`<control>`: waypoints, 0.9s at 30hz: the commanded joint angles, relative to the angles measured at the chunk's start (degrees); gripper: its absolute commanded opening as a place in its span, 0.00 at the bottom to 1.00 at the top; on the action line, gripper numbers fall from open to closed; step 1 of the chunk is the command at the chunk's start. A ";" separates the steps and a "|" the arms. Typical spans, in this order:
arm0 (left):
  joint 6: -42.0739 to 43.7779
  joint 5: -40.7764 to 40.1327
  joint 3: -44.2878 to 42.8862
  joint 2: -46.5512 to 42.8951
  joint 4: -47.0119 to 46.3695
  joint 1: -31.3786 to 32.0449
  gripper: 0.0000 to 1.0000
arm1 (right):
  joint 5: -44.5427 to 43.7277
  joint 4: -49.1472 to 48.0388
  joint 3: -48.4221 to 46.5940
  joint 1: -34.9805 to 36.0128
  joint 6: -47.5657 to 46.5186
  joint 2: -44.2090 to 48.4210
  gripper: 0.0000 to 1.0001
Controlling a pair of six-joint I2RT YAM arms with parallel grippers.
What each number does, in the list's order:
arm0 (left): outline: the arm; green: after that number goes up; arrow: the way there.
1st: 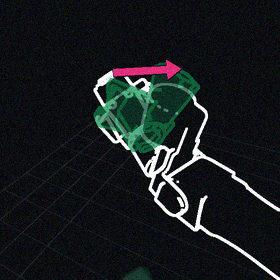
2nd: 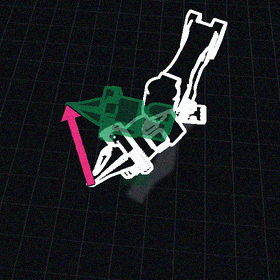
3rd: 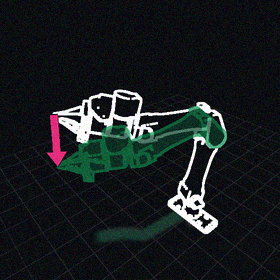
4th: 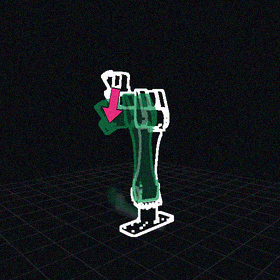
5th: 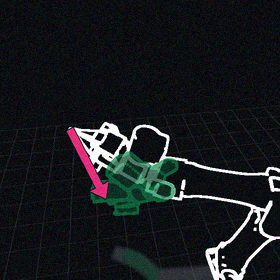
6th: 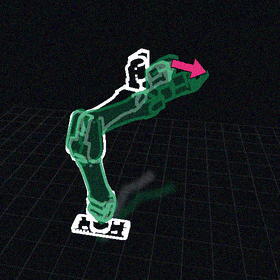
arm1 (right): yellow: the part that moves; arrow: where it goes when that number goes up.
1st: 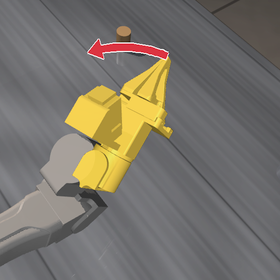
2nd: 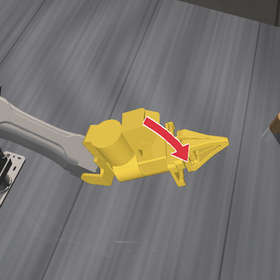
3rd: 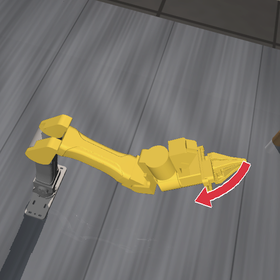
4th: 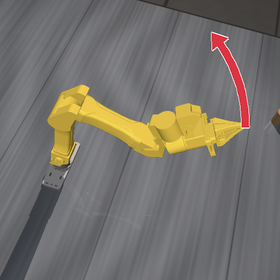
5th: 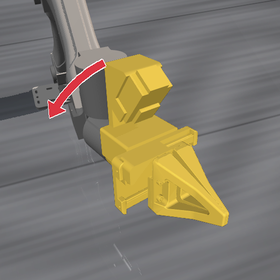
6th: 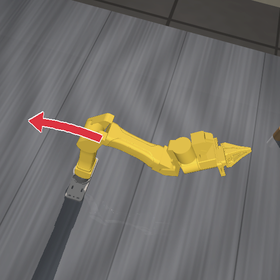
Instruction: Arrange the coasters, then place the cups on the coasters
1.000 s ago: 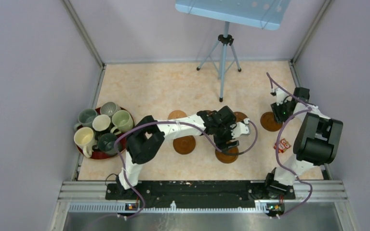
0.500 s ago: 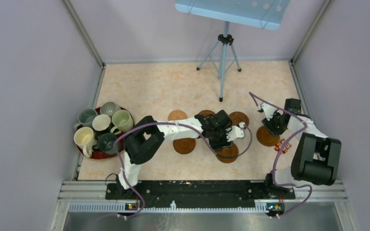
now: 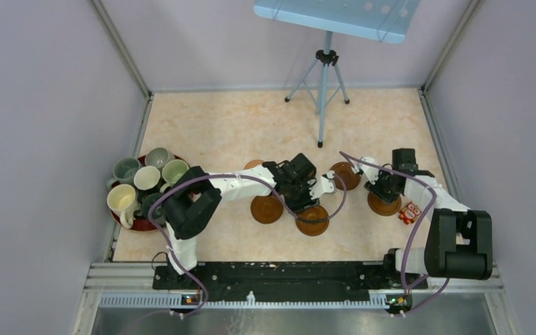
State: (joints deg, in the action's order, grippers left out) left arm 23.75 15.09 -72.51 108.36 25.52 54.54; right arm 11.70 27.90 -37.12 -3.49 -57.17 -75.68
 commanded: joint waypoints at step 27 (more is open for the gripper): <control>6.46 11.41 11.92 -18.20 4.07 -13.94 0.67 | 5.37 7.59 3.55 19.61 12.40 -1.36 0.35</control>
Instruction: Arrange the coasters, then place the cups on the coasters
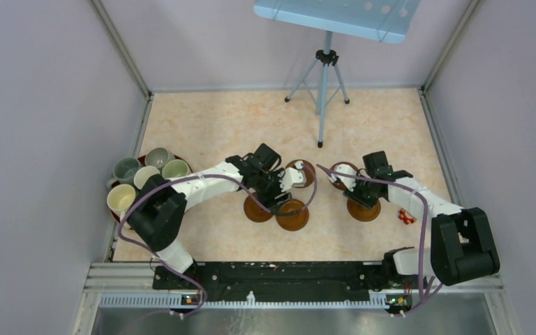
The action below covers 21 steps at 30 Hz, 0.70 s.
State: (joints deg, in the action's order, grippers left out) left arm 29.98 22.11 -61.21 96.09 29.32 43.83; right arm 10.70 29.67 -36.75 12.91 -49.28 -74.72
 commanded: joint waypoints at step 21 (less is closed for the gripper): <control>5.59 -1.20 7.61 -6.02 -2.67 -9.81 0.75 | 7.99 4.52 1.62 10.16 8.11 -4.70 0.35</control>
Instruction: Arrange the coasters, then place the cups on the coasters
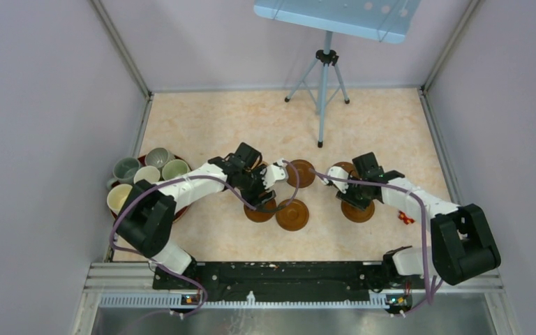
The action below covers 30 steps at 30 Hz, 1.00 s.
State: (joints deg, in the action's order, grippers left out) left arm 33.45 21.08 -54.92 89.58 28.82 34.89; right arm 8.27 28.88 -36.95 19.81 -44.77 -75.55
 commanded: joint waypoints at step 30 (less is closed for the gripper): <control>10.61 -0.37 6.32 -0.99 0.22 -2.46 0.56 | 10.42 5.44 -0.72 9.64 3.74 -5.40 0.42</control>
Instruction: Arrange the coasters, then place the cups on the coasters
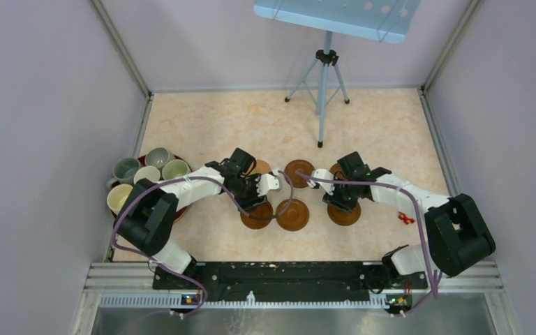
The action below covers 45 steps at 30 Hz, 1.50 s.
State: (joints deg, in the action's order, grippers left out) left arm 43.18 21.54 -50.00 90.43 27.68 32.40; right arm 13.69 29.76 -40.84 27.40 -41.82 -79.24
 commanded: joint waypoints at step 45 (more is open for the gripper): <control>-4.15 -4.57 -5.30 1.26 -4.96 17.55 0.94 | 2.74 10.05 5.36 -8.69 -6.45 5.68 0.43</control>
State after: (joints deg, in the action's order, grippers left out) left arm 37.98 18.41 -54.22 90.80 25.78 49.43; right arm 17.74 36.45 -37.80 20.05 -46.89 -73.84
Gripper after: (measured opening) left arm 0.940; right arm 0.439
